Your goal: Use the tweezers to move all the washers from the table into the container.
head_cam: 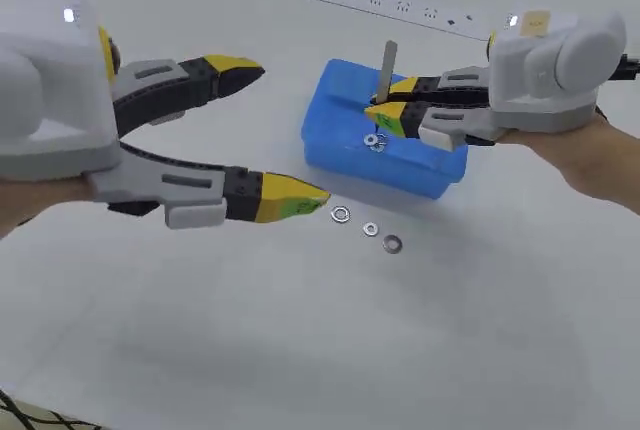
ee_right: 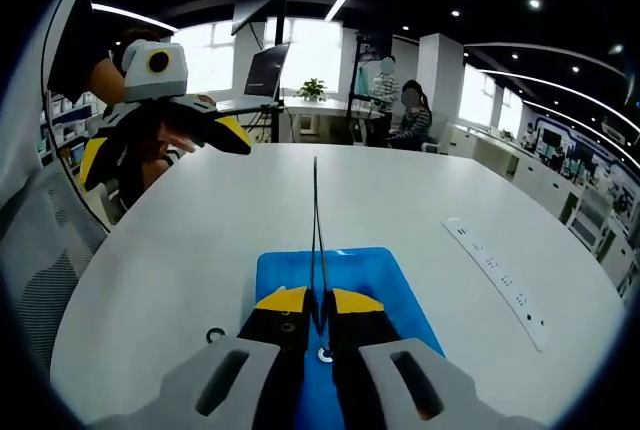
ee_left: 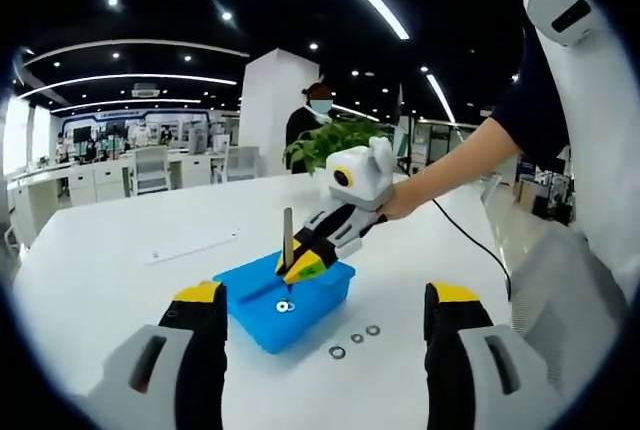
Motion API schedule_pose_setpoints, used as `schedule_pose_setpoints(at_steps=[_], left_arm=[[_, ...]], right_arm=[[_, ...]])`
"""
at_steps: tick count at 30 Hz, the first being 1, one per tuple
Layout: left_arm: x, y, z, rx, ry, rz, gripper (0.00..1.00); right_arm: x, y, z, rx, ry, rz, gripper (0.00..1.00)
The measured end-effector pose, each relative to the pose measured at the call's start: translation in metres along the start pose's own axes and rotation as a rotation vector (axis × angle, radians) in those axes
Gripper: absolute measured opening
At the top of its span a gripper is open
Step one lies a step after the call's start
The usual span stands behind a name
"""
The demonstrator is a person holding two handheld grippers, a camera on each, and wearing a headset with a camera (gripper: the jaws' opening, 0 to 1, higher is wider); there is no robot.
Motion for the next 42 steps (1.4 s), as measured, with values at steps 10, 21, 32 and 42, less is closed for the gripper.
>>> schedule_pose_setpoints(at_steps=[10, 21, 32, 42], left_arm=[[-0.054, 0.028, 0.013, -0.066, -0.08, 0.023, 0.78], [-0.083, 0.038, 0.004, -0.114, -0.201, 0.05, 0.51], [-0.079, 0.042, 0.02, -0.175, -0.225, 0.057, 0.28], [-0.078, 0.039, 0.022, -0.228, -0.24, 0.069, 0.16]], right_arm=[[0.008, 0.001, 0.0, 0.019, 0.003, 0.0, 0.08], [0.013, -0.001, 0.009, 0.048, 0.026, 0.008, 0.08], [0.012, 0.002, 0.014, 0.063, 0.049, 0.007, 0.08], [0.015, 0.0, 0.015, 0.06, 0.06, 0.012, 0.08]])
Point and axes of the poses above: the centre of the closed fingertips' face, and the gripper's own axes: x roughly backward along the fingers, z roughly to its left, y roughly out of its top, the point moved 4 cm from there along x, roughly backward along the fingers, and after that the axes turned 9 degrees about z, right-handed, at the moved point
